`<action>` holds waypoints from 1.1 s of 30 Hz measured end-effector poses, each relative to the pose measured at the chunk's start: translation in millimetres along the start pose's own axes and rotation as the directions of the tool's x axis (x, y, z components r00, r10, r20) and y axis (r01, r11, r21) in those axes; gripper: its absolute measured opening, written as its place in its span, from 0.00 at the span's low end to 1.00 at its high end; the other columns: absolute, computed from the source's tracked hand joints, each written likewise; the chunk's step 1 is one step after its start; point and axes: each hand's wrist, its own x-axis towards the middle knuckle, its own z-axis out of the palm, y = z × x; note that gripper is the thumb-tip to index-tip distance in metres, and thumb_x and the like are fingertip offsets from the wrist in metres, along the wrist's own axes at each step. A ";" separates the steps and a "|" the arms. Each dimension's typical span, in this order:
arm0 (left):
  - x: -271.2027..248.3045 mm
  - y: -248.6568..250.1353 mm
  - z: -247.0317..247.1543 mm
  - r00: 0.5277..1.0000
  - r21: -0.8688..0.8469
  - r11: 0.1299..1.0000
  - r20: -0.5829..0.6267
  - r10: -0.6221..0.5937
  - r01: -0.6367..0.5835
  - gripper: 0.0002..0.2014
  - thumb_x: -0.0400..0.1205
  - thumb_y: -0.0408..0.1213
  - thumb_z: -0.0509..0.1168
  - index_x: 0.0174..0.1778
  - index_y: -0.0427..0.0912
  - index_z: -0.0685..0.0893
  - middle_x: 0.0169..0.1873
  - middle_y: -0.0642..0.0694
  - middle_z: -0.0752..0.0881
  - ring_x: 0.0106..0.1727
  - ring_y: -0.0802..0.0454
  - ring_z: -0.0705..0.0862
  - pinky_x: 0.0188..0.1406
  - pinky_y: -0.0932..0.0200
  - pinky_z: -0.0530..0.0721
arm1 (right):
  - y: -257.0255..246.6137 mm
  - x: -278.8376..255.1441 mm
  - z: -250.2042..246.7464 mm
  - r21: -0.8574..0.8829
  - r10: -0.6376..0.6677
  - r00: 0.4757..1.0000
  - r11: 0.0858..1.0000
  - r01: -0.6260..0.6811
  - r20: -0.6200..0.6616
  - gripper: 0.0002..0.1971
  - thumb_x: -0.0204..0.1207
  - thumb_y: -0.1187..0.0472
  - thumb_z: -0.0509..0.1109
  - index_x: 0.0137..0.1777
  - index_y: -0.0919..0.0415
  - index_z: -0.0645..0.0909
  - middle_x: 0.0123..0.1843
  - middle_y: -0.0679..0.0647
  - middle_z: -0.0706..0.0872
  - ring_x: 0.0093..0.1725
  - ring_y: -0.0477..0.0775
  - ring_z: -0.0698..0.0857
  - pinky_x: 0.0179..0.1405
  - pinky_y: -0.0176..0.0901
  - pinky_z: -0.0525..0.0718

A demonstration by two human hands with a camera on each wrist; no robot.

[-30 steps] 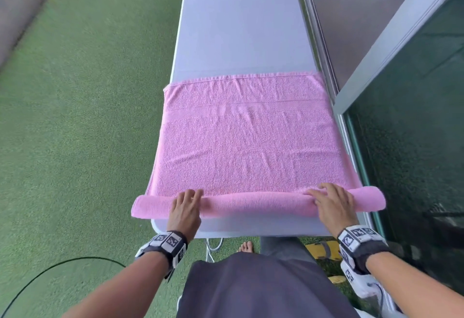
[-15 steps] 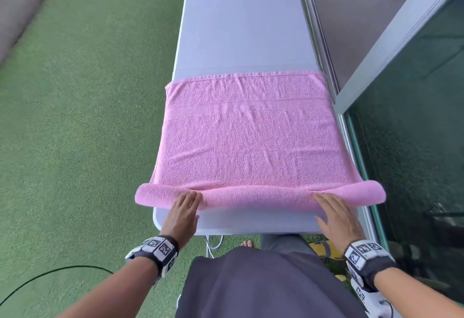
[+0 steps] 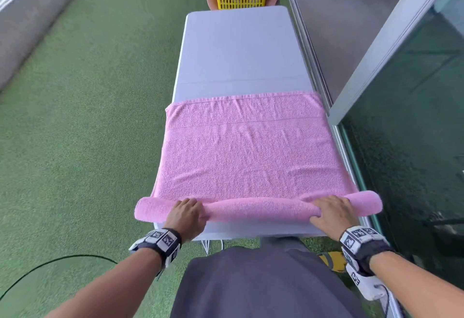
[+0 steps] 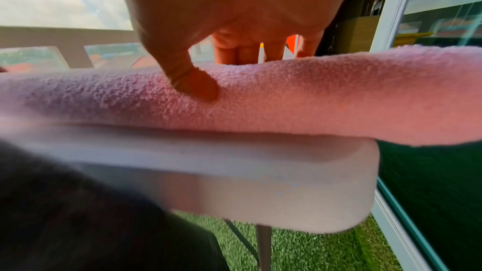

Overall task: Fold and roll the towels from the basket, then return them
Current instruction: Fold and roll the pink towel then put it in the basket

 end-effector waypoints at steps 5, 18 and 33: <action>5.6 2.2 0.4 0.993 -0.092 0.995 -0.113 -0.039 0.029 0.28 0.81 0.38 0.37 0.65 0.33 0.77 0.55 0.39 0.84 0.51 0.47 0.80 0.62 0.45 0.81 | -4.5 12.4 -5.8 0.024 0.037 0.999 0.999 -0.036 -0.040 0.20 0.80 0.54 0.56 0.71 0.51 0.76 0.67 0.47 0.81 0.68 0.51 0.77 0.70 0.53 0.66; 7.2 -6.7 -7.1 0.982 0.032 0.999 -0.189 0.029 -0.023 0.14 0.71 0.43 0.74 0.50 0.44 0.88 0.51 0.46 0.87 0.53 0.48 0.82 0.61 0.41 0.82 | 2.1 16.1 -5.2 0.007 -0.048 0.998 0.999 0.048 0.033 0.27 0.73 0.45 0.69 0.73 0.44 0.74 0.72 0.43 0.77 0.71 0.48 0.73 0.78 0.53 0.59; 17.0 -6.0 -11.9 0.997 0.003 0.999 -0.058 -0.044 0.044 0.19 0.85 0.37 0.51 0.72 0.40 0.73 0.68 0.43 0.78 0.72 0.46 0.73 0.82 0.40 0.54 | 8.0 30.8 -20.9 0.068 -0.003 0.997 0.998 -0.002 0.076 0.28 0.71 0.47 0.72 0.73 0.36 0.73 0.72 0.40 0.79 0.69 0.49 0.76 0.74 0.50 0.62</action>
